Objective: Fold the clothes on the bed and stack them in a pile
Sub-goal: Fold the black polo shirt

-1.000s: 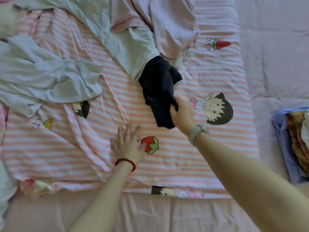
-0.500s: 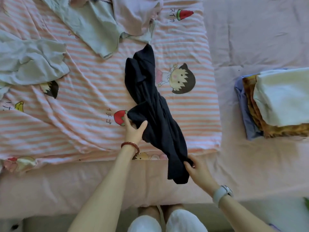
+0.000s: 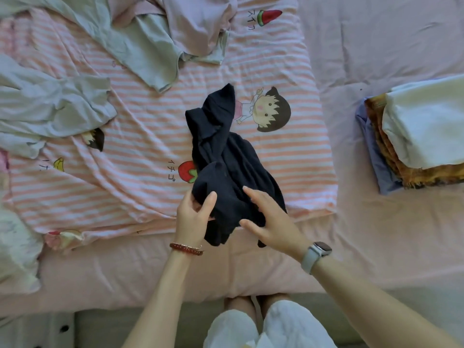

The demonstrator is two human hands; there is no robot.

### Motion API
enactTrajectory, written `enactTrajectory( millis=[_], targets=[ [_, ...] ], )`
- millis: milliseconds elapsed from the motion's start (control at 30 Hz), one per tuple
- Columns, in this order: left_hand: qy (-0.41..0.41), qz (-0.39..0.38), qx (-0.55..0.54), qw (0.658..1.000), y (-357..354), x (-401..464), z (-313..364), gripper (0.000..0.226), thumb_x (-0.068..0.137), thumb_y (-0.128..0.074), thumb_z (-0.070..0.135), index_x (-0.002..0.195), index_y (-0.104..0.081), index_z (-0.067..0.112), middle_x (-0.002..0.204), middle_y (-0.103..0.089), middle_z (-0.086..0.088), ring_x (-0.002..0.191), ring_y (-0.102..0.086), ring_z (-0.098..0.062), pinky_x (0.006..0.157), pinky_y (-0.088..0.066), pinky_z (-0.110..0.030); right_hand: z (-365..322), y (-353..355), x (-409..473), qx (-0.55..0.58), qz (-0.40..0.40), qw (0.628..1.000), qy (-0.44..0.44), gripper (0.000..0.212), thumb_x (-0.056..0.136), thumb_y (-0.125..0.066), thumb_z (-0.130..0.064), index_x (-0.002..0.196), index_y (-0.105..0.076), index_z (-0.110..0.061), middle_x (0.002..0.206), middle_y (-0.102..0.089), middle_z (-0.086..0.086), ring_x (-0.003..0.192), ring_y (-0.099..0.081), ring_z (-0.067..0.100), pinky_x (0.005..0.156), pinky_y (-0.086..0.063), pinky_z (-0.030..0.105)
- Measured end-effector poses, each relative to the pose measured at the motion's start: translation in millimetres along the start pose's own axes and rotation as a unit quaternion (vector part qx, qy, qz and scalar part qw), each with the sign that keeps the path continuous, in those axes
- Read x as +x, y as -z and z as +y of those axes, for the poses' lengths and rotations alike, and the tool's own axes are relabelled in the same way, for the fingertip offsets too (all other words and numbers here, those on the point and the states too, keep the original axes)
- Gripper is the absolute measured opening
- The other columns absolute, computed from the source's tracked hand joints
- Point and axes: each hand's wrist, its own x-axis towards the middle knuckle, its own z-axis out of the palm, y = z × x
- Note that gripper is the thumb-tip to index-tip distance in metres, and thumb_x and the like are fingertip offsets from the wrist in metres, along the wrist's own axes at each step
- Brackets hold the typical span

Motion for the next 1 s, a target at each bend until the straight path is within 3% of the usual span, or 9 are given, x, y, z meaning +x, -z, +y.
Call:
enactTrajectory(
  millis=[100,200,367,433,533,600,700,867,1000],
  targets=[
    [-0.061,-0.003,0.026,0.998,6,-10,27,0.015,0.087,-0.060,0.009,0.085,-0.058,0.024,0.076,-0.065,0.011,0.071,-0.062,0.002,0.062,-0.052,-0.018,-29,-10,4,0.000,0.020,0.999,0.043,0.050,0.088,-0.061,-0.031,0.134,-0.046,-0.021,0.131,-0.049,-0.006,0.121,-0.044,0.008,0.100,-0.036,0.019],
    [-0.109,0.006,0.032,0.993,12,-13,59,0.014,0.085,-0.062,0.008,0.076,-0.056,0.018,0.066,-0.061,0.011,0.062,-0.057,0.001,0.059,-0.046,-0.017,-58,-3,4,0.052,0.063,0.995,0.054,0.014,0.093,-0.055,-0.014,0.102,-0.062,-0.006,0.091,-0.064,0.001,0.086,-0.060,0.015,0.080,-0.049,0.033],
    [-0.171,0.030,0.002,0.985,24,-12,99,0.022,0.084,-0.063,0.006,0.069,-0.055,0.019,0.054,-0.061,0.016,0.052,-0.054,0.004,0.052,-0.041,-0.009,-95,45,4,0.225,-0.022,0.973,0.047,0.009,0.088,-0.054,-0.021,0.085,-0.062,-0.022,0.079,-0.064,-0.013,0.074,-0.058,0.002,0.069,-0.045,0.018],
    [-0.161,0.024,0.017,0.987,22,-1,104,0.018,0.086,-0.062,0.009,0.072,-0.058,0.019,0.059,-0.064,0.014,0.058,-0.057,0.004,0.056,-0.046,-0.012,-93,68,16,0.217,0.053,0.974,0.023,0.009,0.088,-0.056,-0.019,0.082,-0.062,-0.020,0.077,-0.063,-0.003,0.070,-0.055,0.005,0.067,-0.043,0.025],
    [-0.082,0.011,0.061,0.995,11,28,95,0.013,0.091,-0.057,0.018,0.078,-0.058,0.018,0.074,-0.065,0.000,0.063,-0.060,-0.010,0.061,-0.050,-0.027,-71,97,42,0.125,0.227,0.964,-0.065,0.017,0.093,-0.050,-0.010,0.101,-0.063,-0.018,0.097,-0.066,0.006,0.077,-0.055,0.009,0.073,-0.041,0.028],
    [-0.043,0.022,0.120,0.992,8,48,75,0.007,0.092,-0.055,0.021,0.091,-0.056,0.014,0.090,-0.062,-0.005,0.071,-0.058,-0.010,0.066,-0.046,-0.024,-49,108,52,0.082,0.253,0.953,-0.145,0.031,0.096,-0.044,-0.014,0.126,-0.053,-0.012,0.121,-0.058,0.009,0.099,-0.054,0.016,0.084,-0.038,0.024],
    [0.003,0.042,0.190,0.981,9,65,39,0.024,0.092,-0.053,0.027,0.111,-0.054,0.013,0.104,-0.059,-0.003,0.082,-0.053,-0.009,0.074,-0.038,-0.022,-18,101,48,0.045,0.261,0.948,-0.175,0.036,0.097,-0.039,-0.017,0.132,-0.047,-0.011,0.133,-0.050,0.009,0.119,-0.048,0.022,0.090,-0.033,0.022],
    [0.063,-0.067,0.281,0.955,0,61,-24,0.045,0.089,-0.057,0.029,0.130,-0.044,0.014,0.130,-0.049,-0.006,0.117,-0.049,-0.022,0.095,-0.040,-0.030,9,52,26,-0.055,0.185,0.971,-0.144,0.038,0.094,-0.047,-0.013,0.132,-0.048,-0.009,0.131,-0.048,0.008,0.121,-0.044,0.023,0.100,-0.035,0.030],
    [0.057,-0.080,0.366,0.925,-11,45,-67,0.062,0.084,-0.061,0.035,0.139,-0.036,0.019,0.142,-0.033,-0.007,0.130,-0.031,-0.027,0.106,-0.030,-0.038,17,21,33,-0.181,0.142,0.972,-0.051,0.034,0.093,-0.049,-0.009,0.126,-0.055,-0.009,0.124,-0.054,0.007,0.114,-0.049,0.026,0.094,-0.040,0.033]
  ],
)
